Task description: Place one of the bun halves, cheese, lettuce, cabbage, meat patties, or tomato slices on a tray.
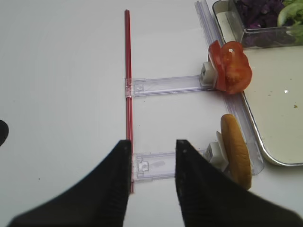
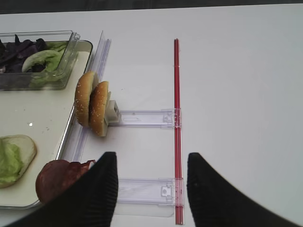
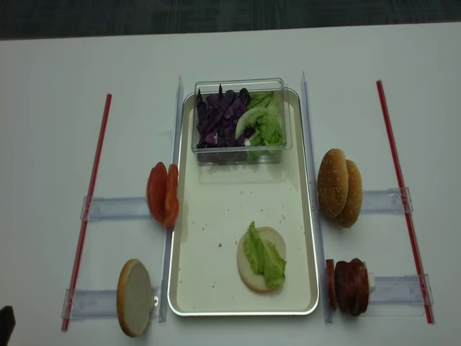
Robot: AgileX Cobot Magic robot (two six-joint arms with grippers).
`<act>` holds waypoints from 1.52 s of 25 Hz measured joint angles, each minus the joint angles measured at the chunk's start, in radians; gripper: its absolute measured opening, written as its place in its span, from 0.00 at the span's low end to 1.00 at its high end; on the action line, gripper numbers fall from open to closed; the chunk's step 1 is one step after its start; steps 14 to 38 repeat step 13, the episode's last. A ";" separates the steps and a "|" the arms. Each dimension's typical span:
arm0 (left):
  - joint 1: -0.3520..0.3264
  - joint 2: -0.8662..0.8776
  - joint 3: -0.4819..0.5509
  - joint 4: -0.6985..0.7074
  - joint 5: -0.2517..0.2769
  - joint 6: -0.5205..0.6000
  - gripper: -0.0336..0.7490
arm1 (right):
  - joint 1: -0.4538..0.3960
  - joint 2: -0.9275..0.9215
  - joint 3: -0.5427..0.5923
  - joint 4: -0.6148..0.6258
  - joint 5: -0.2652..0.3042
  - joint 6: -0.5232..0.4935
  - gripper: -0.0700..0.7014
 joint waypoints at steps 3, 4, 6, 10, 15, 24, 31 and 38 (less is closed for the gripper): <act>0.000 0.000 0.000 0.000 0.000 0.000 0.33 | 0.000 0.000 0.000 0.000 0.000 0.011 0.58; 0.000 0.000 0.000 0.000 0.000 0.000 0.33 | 0.000 0.000 0.000 0.000 0.000 0.011 0.58; 0.000 0.000 0.000 0.000 0.000 0.000 0.33 | 0.000 0.000 0.000 0.000 0.000 0.011 0.58; 0.000 0.000 0.000 0.000 0.000 0.000 0.33 | 0.000 0.000 0.000 0.000 0.000 0.012 0.58; 0.000 0.000 0.000 0.000 0.000 0.000 0.33 | 0.000 0.000 0.000 0.000 0.000 0.012 0.58; 0.000 0.000 0.000 0.000 0.000 0.000 0.33 | 0.000 0.000 0.000 0.000 0.000 0.012 0.58; 0.000 0.000 0.000 0.000 0.000 0.000 0.33 | 0.000 0.000 0.000 0.000 0.000 0.012 0.58; 0.000 0.000 0.000 0.000 0.000 0.000 0.33 | 0.000 0.000 0.000 0.000 0.000 0.012 0.58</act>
